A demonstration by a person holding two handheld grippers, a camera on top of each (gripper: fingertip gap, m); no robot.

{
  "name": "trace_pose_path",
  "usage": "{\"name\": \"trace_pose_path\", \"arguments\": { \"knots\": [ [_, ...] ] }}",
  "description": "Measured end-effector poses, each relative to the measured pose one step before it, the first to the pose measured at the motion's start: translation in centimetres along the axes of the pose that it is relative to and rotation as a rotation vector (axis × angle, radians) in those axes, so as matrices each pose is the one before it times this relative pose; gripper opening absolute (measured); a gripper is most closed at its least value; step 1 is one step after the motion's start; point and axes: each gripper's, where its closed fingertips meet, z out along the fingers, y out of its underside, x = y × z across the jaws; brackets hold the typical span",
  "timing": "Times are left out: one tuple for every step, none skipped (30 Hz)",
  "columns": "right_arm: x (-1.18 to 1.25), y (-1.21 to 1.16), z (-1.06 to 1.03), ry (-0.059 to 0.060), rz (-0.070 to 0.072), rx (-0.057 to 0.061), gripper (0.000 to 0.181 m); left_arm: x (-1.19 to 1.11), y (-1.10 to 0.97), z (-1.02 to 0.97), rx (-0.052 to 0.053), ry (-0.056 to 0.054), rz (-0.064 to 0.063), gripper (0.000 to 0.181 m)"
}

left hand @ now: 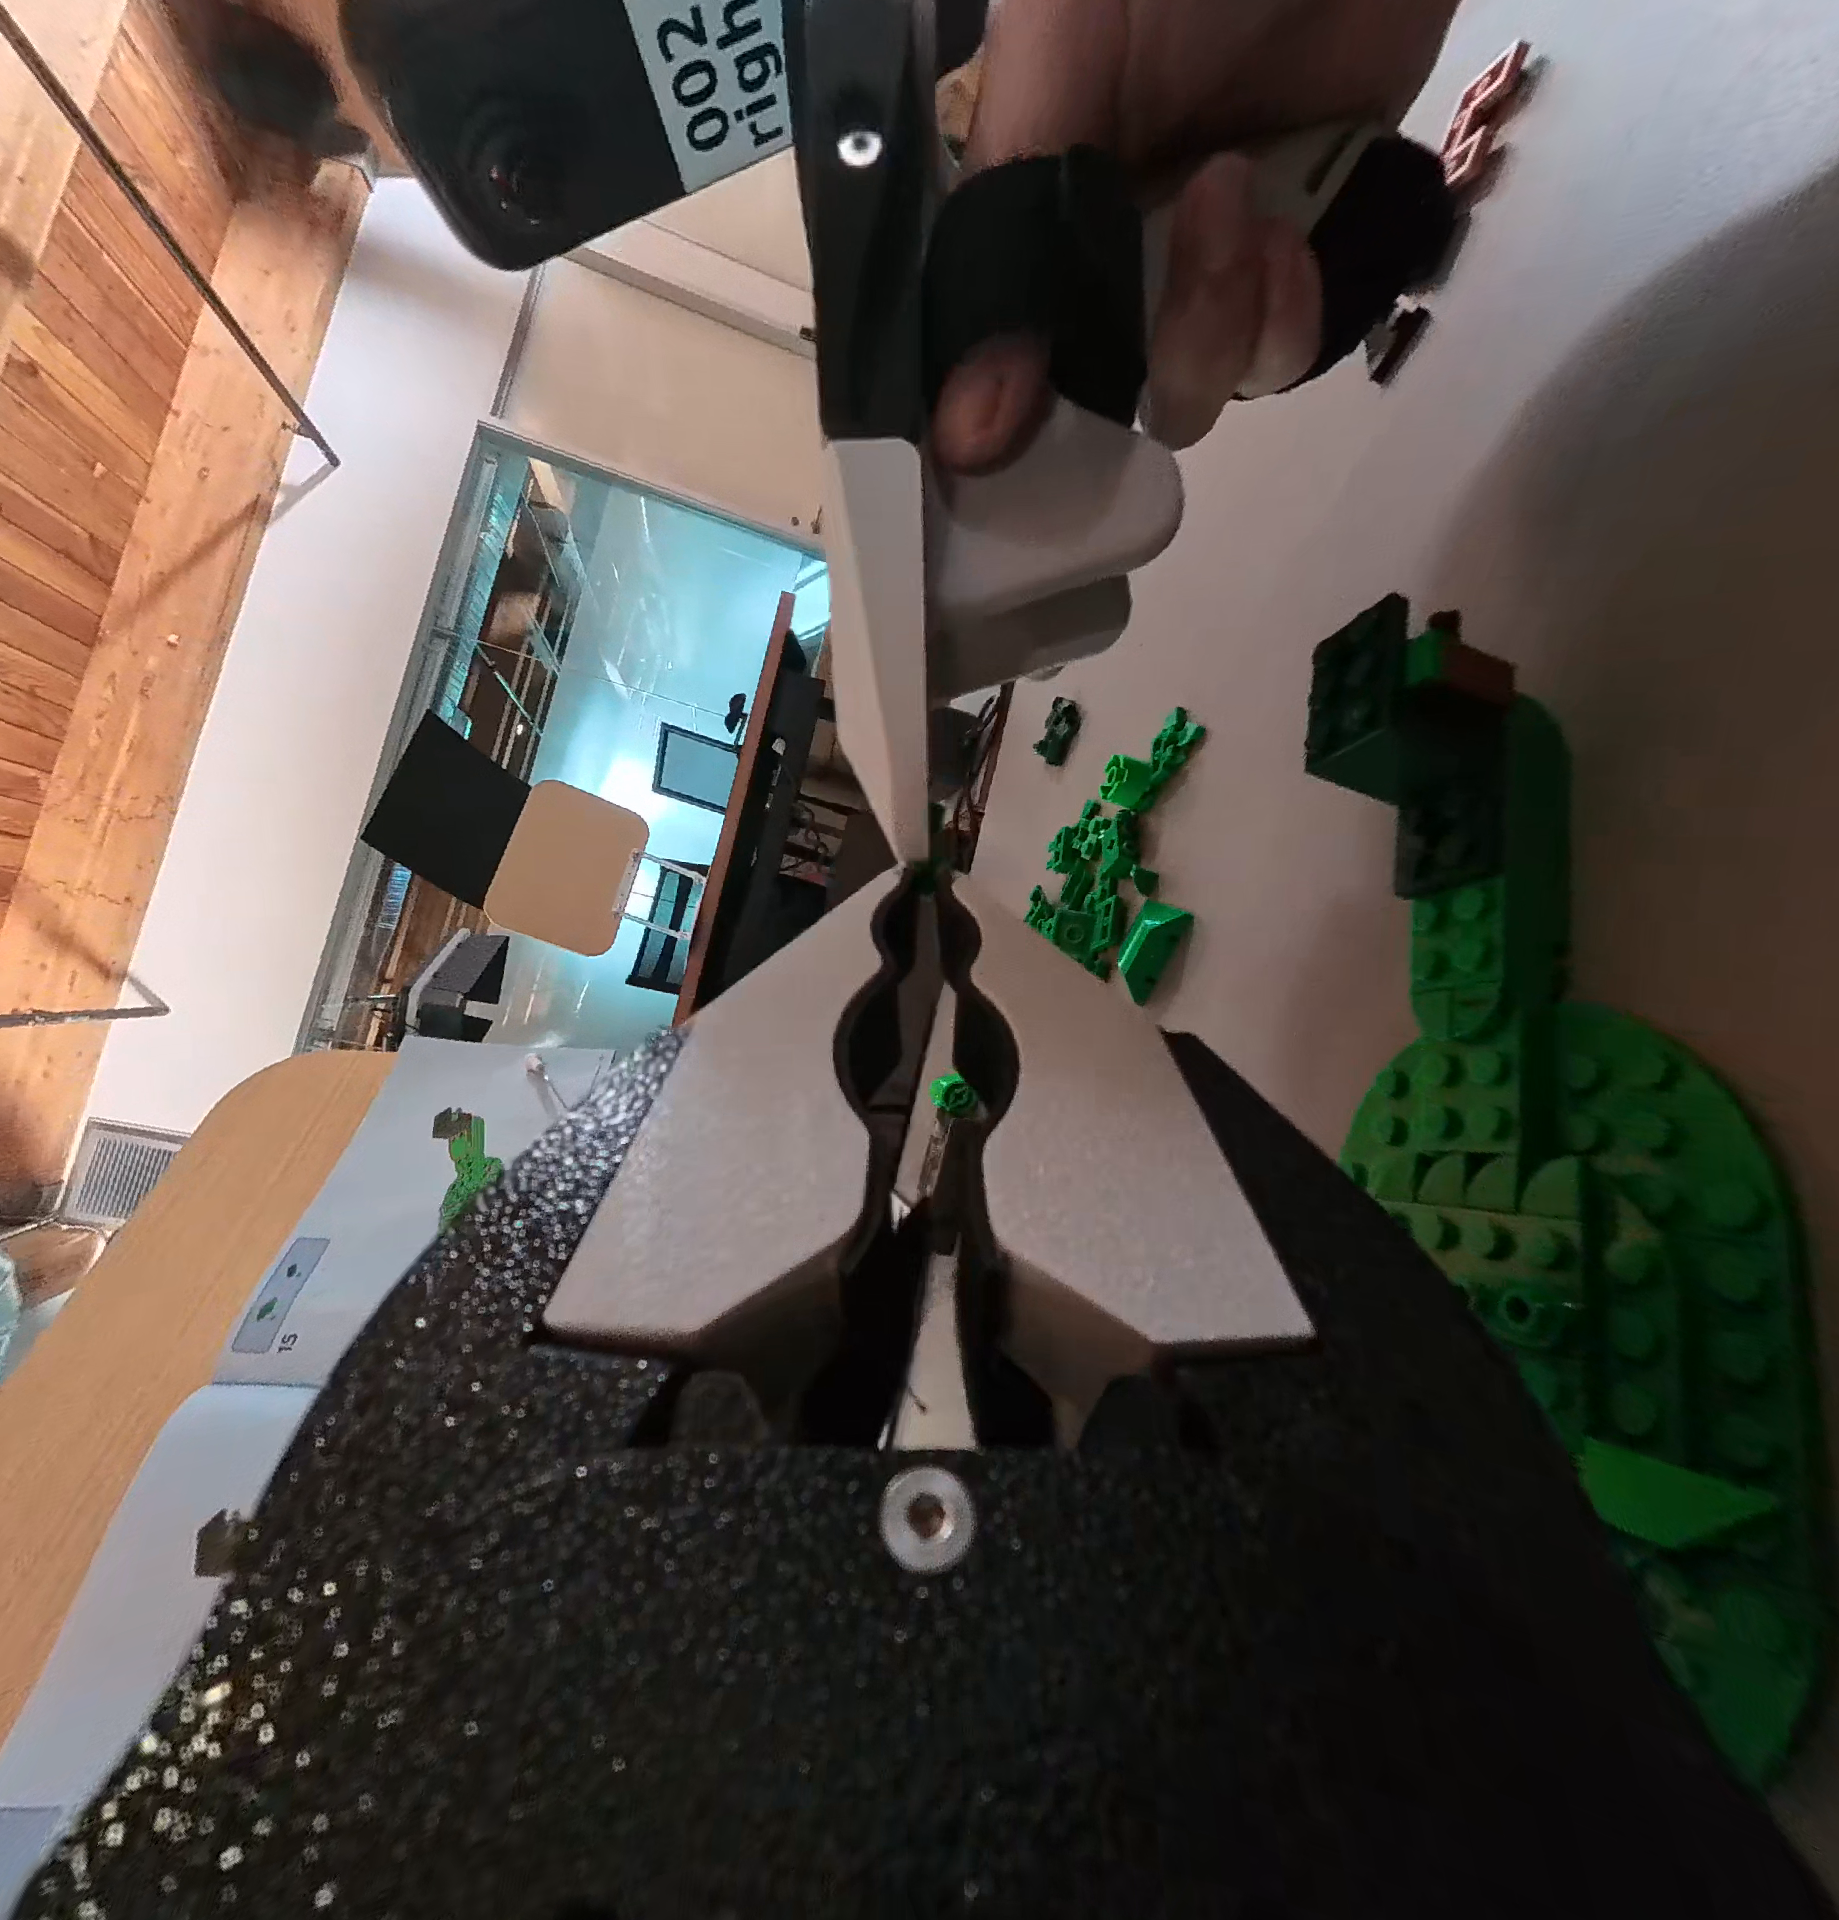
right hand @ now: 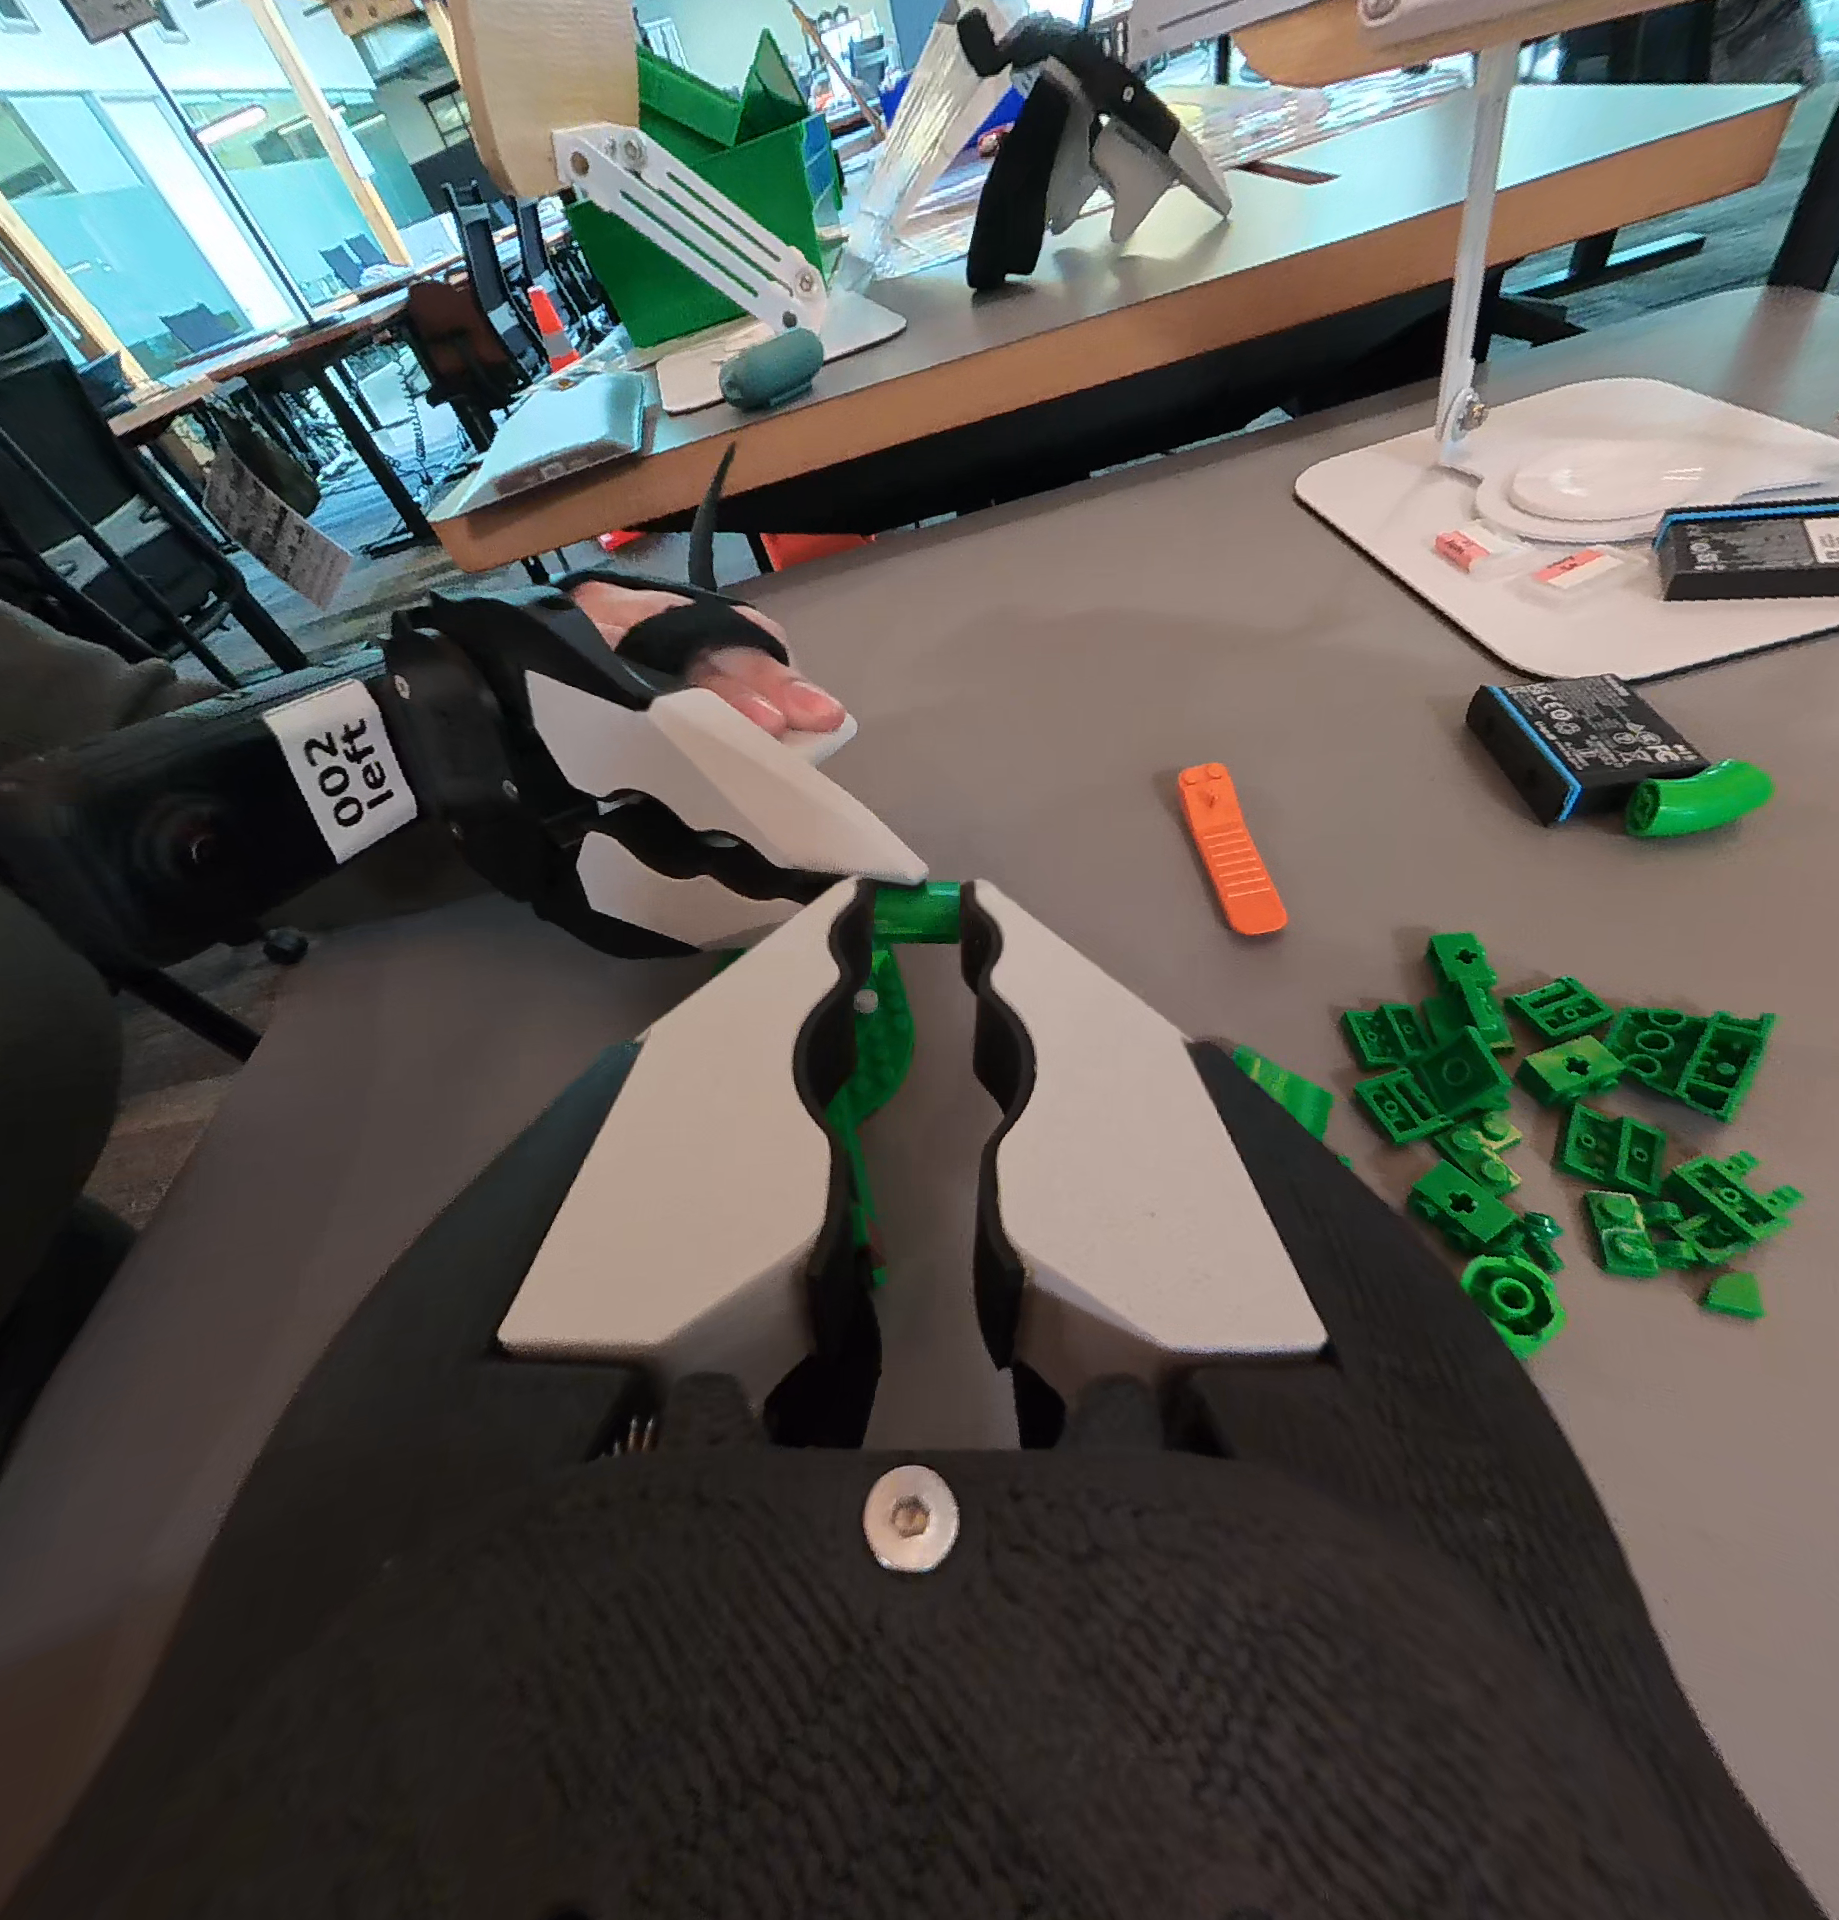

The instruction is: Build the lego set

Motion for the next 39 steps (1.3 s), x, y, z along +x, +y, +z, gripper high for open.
{"name": "trace_pose_path", "arguments": {
  "knots": [
    [-0.041, 0.071, 0.019, -0.0005, -0.0016, -0.0080, 0.015, 0.048, 0.002, 0.002, 0.0048, 0.0050, -0.0105, 0.001],
    [0.016, 0.074, 0.011, 0.0049, -0.0042, -0.0082, 0.016, -0.060, 0.023, -0.004, 0.0031, -0.0006, -0.0125, 0.000],
    [0.064, 0.149, 0.031, 0.0085, -0.0079, -0.0127, 0.019, -0.184, 0.017, -0.034, 0.0009, -0.0075, -0.0082, 0.001],
    [-0.011, 0.148, 0.053, 0.0045, -0.0067, -0.0132, 0.021, -0.122, -0.017, -0.044, 0.0014, -0.0023, -0.0036, 0.001],
    [-0.102, 0.023, 0.056, -0.0022, -0.0030, -0.0052, 0.020, -0.041, -0.024, -0.036, 0.0009, -0.0005, -0.0003, 0.001],
    [-0.095, -0.073, 0.027, -0.0030, -0.0017, 0.0022, 0.015, 0.055, -0.029, -0.007, 0.0005, 0.0019, 0.0048, 0.001],
    [-0.018, 0.010, 0.013, 0.0000, -0.0023, -0.0014, 0.015, 0.019, 0.004, -0.013, -0.0011, -0.0022, 0.0101, 0.001],
    [0.010, 0.075, -0.004, 0.0000, -0.0012, -0.0036, 0.015, 0.094, 0.009, 0.018, -0.0009, 0.0023, 0.0094, 0.001],
    [0.011, 0.042, -0.002, -0.0002, 0.0000, -0.0002, 0.015, 0.049, 0.004, 0.013, -0.0008, 0.0004, 0.0030, 0.001],
    [0.003, 0.019, -0.005, -0.0001, 0.0005, 0.0011, 0.015, 0.016, -0.002, -0.006, 0.0001, -0.0005, 0.0013, 0.001],
    [-0.020, 0.054, 0.001, -0.0004, -0.0009, -0.0033, 0.015, 0.037, -0.001, -0.013, 0.0010, 0.0023, 0.0018, 0.001],
    [-0.023, 0.055, -0.017, -0.0008, -0.0034, -0.0053, 0.015, 0.059, -0.033, -0.010, 0.0029, 0.0033, -0.0005, 0.000],
    [-0.050, 0.034, -0.021, -0.0021, -0.0030, -0.0042, 0.015, 0.048, -0.058, -0.023, 0.0040, 0.0021, -0.0038, 0.001],
    [-0.073, 0.092, -0.030, -0.0047, -0.0008, -0.0068, 0.015, 0.098, -0.071, -0.036, 0.0054, 0.0061, -0.0029, 0.000],
    [-0.092, 0.158, -0.022, -0.0067, 0.0005, -0.0103, 0.015, 0.163, -0.095, -0.032, 0.0080, 0.0119, -0.0028, 0.001],
    [-0.102, 0.153, -0.032, -0.0075, 0.0012, -0.0107, 0.015, 0.175, -0.094, -0.053, 0.0108, 0.0122, -0.0055, 0.000],
    [-0.081, 0.102, -0.004, -0.0050, 0.0005, -0.0077, 0.015, 0.105, -0.064, -0.048, 0.0096, 0.0079, -0.0078, 0.000],
    [-0.052, 0.029, 0.005, -0.0012, -0.0004, -0.0047, 0.015, 0.032, -0.027, -0.034, 0.0052, 0.0031, -0.0076, 0.000],
    [-0.043, 0.038, -0.006, -0.0010, -0.0018, -0.0051, 0.015, 0.040, -0.034, -0.029, 0.0055, 0.0037, -0.0046, 0.001],
    [-0.076, 0.017, -0.014, -0.0020, -0.0035, -0.0043, 0.015, 0.041, -0.059, -0.049, 0.0099, 0.0040, -0.0056, 0.001],
    [-0.074, 0.045, -0.013, -0.0020, -0.0031, -0.0051, 0.015, 0.064, -0.071, -0.043, 0.0114, 0.0070, -0.0112, 0.001],
    [-0.050, 0.033, -0.011, -0.0013, -0.0020, -0.0045, 0.015, 0.054, -0.033, -0.023, 0.0085, 0.0081, -0.0159, 0.001],
    [-0.029, -0.015, -0.024, -0.0010, -0.0013, -0.0003, 0.015, -0.023, -0.035, -0.011, 0.0052, 0.0014, -0.0144, 0.001],
    [-0.044, -0.055, -0.033, -0.0025, 0.0008, 0.0022, 0.015, -0.065, -0.051, -0.015, 0.0033, -0.0035, -0.0031, 0.001],
    [-0.032, -0.096, -0.057, -0.0028, 0.0031, 0.0050, 0.015, -0.088, -0.055, -0.018, 0.0007, -0.0084, 0.0099, 0.001],
    [-0.024, -0.105, -0.048, -0.0013, 0.0036, 0.0056, 0.015, -0.112, -0.036, 0.004, -0.0029, -0.0095, 0.0109, 0.001],
    [-0.024, -0.085, -0.041, -0.0012, 0.0037, 0.0035, 0.015, -0.085, -0.026, 0.008, -0.0041, -0.0058, 0.0068, 0.000],
    [-0.017, -0.075, -0.038, -0.0015, 0.0025, 0.0035, 0.015, -0.069, -0.040, 0.002, -0.0022, -0.0039, 0.0030, 0.000],
    [-0.033, -0.055, -0.036, -0.0012, 0.0007, 0.0034, 0.015, -0.069, -0.031, -0.012, -0.0006, -0.0025, -0.0004, 0.000],
    [-0.016, -0.048, -0.023, -0.0003, 0.0001, 0.0023, 0.015, -0.053, -0.019, -0.002, -0.0007, -0.0027, -0.0007, 0.000],
    [-0.012, -0.026, -0.026, 0.0010, -0.0001, -0.0002, 0.016, -0.052, 0.049, 0.014, -0.0038, -0.0031, -0.0005, 0.000],
    [-0.018, 0.004, -0.032, 0.0013, -0.0009, -0.0032, 0.019, -0.064, 0.112, 0.024, -0.0073, -0.0031, -0.0014, 0.000],
    [0.020, -0.048, -0.074, 0.0060, -0.0026, -0.0023, 0.024, -0.094, 0.164, 0.014, -0.0083, -0.0035, -0.0033, 0.000],
    [0.052, -0.111, -0.108, 0.0101, -0.0046, 0.0005, 0.028, -0.139, 0.133, -0.003, -0.0051, -0.0052, -0.0069, 0.000],
    [0.044, -0.116, -0.166, 0.0110, -0.0048, -0.0017, 0.031, -0.153, 0.092, -0.017, -0.0032, -0.0033, -0.0110, 0.000],
    [0.087, -0.044, -0.224, 0.0160, -0.0050, -0.0076, 0.034, -0.116, 0.057, -0.022, -0.0016, 0.0017, -0.0151, 0.000],
    [0.169, 0.011, -0.330, 0.0265, -0.0061, -0.0097, 0.037, -0.159, 0.048, -0.042, -0.0015, 0.0018, -0.0194, 0.000],
    [0.111, 0.069, -0.399, 0.0297, -0.0087, -0.0055, 0.039, -0.181, 0.055, -0.052, -0.0024, 0.0013, -0.0204, 0.000],
    [0.006, 0.098, -0.417, 0.0256, -0.0067, 0.0008, 0.040, -0.188, 0.043, -0.055, -0.0015, 0.0001, -0.0192, 0.000]
  ]
}}
